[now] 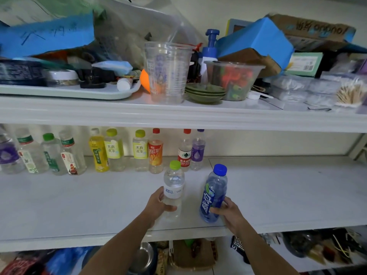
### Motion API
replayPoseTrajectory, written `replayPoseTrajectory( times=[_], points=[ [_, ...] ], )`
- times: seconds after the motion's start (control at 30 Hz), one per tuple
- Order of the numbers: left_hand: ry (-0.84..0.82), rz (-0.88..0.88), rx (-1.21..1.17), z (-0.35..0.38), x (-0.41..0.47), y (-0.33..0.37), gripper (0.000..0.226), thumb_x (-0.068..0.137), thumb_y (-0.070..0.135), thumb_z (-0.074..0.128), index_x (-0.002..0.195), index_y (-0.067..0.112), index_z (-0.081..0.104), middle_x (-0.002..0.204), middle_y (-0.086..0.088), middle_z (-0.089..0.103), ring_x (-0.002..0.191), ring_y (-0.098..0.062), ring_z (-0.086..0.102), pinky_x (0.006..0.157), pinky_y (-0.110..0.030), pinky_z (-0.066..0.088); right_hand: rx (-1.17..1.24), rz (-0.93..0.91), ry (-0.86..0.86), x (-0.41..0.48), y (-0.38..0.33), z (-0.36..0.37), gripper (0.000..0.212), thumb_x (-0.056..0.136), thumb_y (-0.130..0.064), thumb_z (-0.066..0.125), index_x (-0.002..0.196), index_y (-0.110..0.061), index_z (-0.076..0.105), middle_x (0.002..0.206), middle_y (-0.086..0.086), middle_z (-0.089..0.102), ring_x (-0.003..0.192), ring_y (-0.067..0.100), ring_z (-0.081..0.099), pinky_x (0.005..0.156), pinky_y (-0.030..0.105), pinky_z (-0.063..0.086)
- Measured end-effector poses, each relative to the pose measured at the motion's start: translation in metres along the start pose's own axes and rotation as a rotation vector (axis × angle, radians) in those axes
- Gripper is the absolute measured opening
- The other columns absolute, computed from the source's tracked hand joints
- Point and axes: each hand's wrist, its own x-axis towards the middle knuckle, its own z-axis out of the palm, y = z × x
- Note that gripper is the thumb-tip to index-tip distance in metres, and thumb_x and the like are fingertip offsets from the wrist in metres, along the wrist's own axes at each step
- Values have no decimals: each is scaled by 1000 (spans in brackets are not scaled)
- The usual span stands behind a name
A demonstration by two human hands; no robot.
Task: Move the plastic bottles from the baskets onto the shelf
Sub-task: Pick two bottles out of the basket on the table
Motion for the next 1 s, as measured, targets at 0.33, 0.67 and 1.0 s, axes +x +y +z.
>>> replayPoseTrajectory(
  times=[0.33,0.67,1.0],
  points=[
    [25,65,175,-3,-4,-10,58,67,7,85,115,27,59,115,9,64,109,-11,55,90,-24,45,-194,-184,183,-14,15,25,68,68,13,78,126,-6,49,123,12,58,114,26,55,75,23,56],
    [118,103,322,15,-3,-24,79,59,14,91,125,14,49,123,-3,55,111,-19,52,91,-31,46,-808,-150,644,-17,29,70,82,67,-33,86,129,-2,42,127,14,44,117,29,48,86,40,51],
    [203,143,411,73,22,-21,81,55,17,93,125,13,53,123,-5,61,112,-21,56,88,-26,43,-766,-186,356,11,10,3,69,66,-25,87,122,-7,50,114,10,53,108,25,59,82,30,48]
  ],
)
